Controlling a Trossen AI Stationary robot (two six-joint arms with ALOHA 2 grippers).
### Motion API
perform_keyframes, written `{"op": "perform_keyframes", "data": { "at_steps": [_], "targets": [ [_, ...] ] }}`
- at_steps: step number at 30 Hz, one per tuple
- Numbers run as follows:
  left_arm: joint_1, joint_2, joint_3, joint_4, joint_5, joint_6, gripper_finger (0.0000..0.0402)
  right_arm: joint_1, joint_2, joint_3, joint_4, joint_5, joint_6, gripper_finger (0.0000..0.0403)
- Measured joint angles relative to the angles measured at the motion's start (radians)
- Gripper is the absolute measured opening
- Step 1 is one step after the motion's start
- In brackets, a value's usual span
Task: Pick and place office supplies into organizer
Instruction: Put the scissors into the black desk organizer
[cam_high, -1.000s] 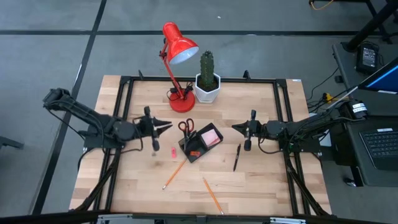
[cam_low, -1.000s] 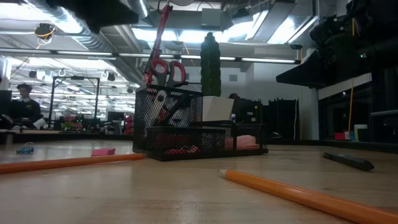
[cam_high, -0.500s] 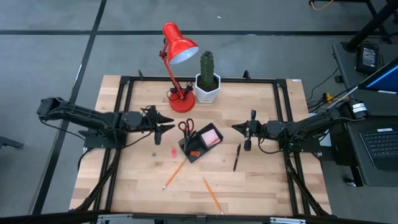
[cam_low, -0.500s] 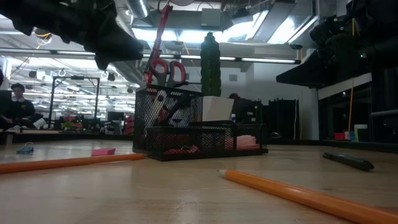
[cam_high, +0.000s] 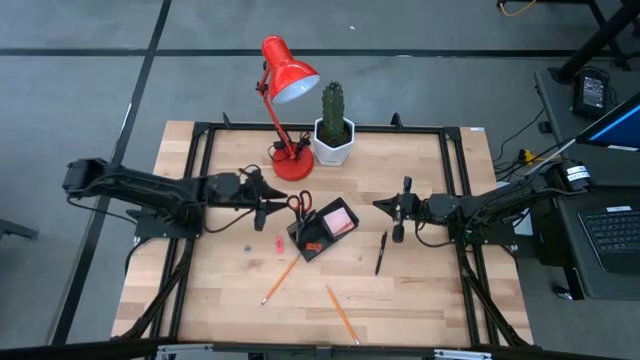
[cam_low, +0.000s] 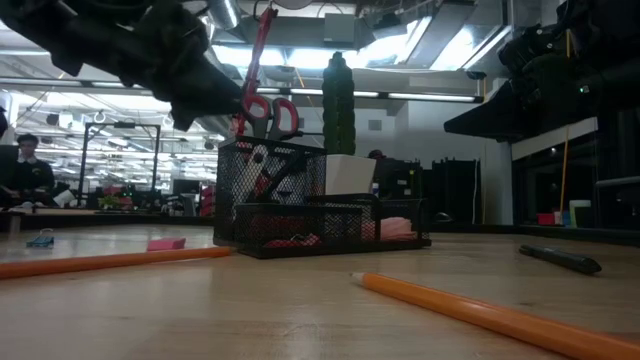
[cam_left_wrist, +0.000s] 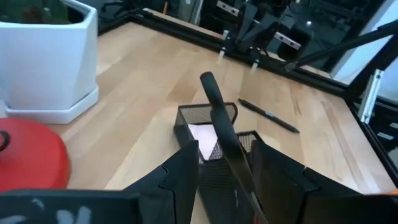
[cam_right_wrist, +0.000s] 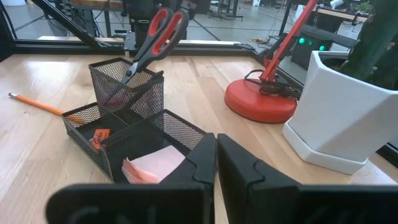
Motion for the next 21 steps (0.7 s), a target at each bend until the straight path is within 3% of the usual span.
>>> {"op": "perform_keyframes", "data": {
  "at_steps": [14,21],
  "targets": [
    [0.037,0.092,0.0,0.143,0.127,0.022,0.0141,0.0,0.0,0.0,0.0,0.0,0.0,0.002],
    [0.037,0.116,0.0,0.137,0.131,0.013,0.0141,0.0,0.0,0.0,0.0,0.0,0.0,0.002]
  ]
}}
